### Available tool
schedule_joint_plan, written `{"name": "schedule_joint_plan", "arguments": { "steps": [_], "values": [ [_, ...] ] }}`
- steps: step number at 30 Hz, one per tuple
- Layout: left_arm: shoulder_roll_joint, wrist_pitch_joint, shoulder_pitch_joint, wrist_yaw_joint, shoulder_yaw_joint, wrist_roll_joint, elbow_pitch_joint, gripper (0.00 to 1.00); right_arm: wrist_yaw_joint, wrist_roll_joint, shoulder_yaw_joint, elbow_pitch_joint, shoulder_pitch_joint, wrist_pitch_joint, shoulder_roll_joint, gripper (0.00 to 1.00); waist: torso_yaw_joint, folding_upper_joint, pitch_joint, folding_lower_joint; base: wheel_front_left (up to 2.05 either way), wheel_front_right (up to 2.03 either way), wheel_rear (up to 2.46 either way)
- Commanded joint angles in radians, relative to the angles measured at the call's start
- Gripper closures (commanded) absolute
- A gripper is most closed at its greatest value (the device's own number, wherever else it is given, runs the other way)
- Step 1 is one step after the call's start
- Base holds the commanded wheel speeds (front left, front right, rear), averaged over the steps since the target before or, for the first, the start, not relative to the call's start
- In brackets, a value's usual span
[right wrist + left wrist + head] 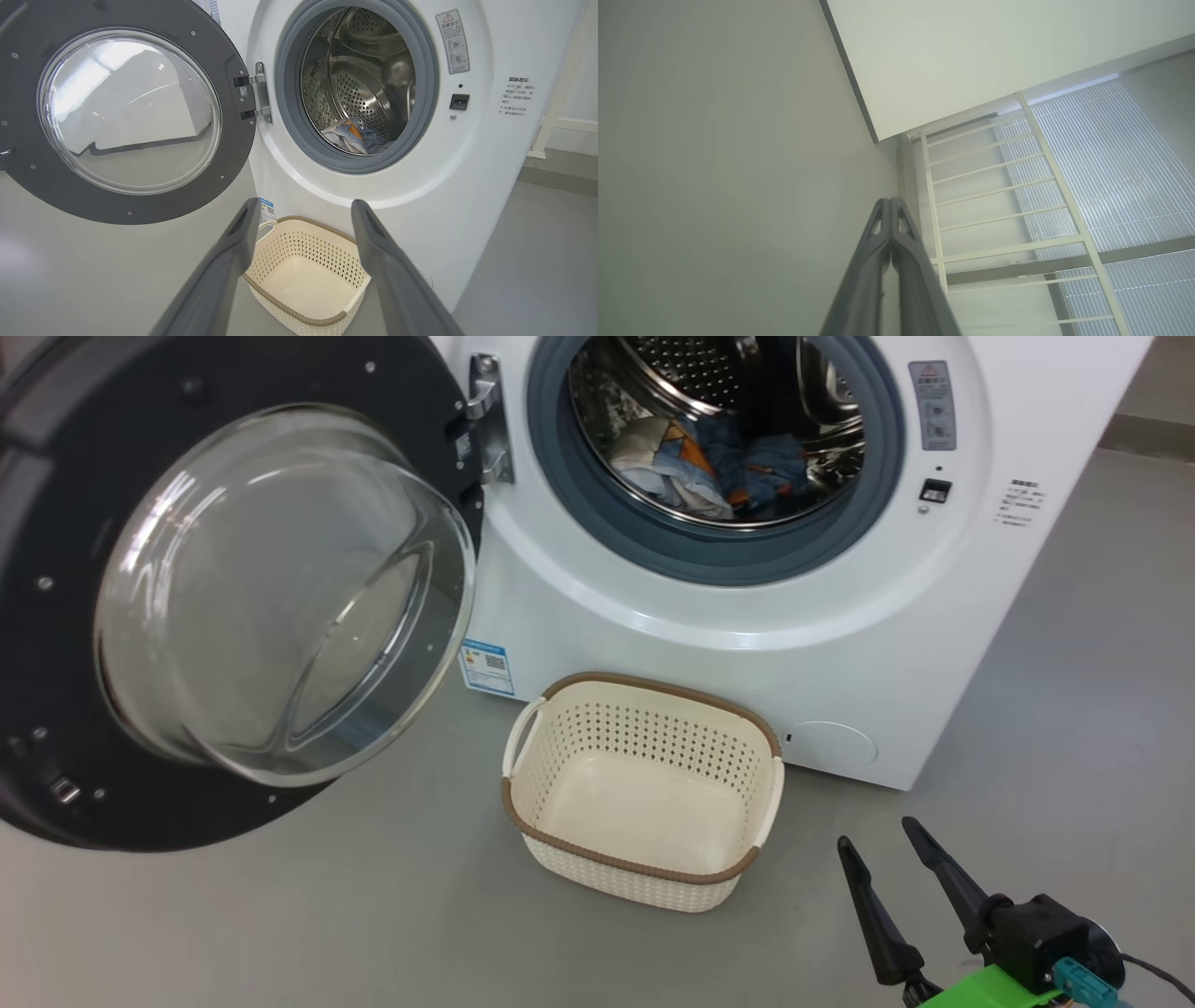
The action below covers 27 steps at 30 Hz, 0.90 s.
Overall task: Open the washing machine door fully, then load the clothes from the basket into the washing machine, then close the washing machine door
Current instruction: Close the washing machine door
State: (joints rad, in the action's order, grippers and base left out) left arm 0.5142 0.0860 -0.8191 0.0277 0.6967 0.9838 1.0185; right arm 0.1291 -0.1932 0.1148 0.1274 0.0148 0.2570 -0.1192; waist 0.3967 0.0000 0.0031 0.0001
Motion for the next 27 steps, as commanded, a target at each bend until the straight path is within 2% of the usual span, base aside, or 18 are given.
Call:
{"name": "schedule_joint_plan", "arguments": {
  "steps": [1, 27],
  "values": [
    [0.07, 0.011, -0.02, -0.016, 0.007, 0.013, -0.016, 1.0, 0.002, 0.004, 0.021, -0.025, -0.001, 0.005, -0.012, 0.0, -0.024, 0.0, 0.002, -0.0001, 0.0, 0.0, 0.0],
    [0.071, 0.085, -0.033, -0.12, -0.006, 0.055, 0.104, 1.0, 0.002, -0.004, 0.037, -0.025, 0.01, 0.005, -0.056, 0.0, -0.126, 0.0, 0.011, -0.0001, 0.0, 0.0, 0.0]
  ]
}}
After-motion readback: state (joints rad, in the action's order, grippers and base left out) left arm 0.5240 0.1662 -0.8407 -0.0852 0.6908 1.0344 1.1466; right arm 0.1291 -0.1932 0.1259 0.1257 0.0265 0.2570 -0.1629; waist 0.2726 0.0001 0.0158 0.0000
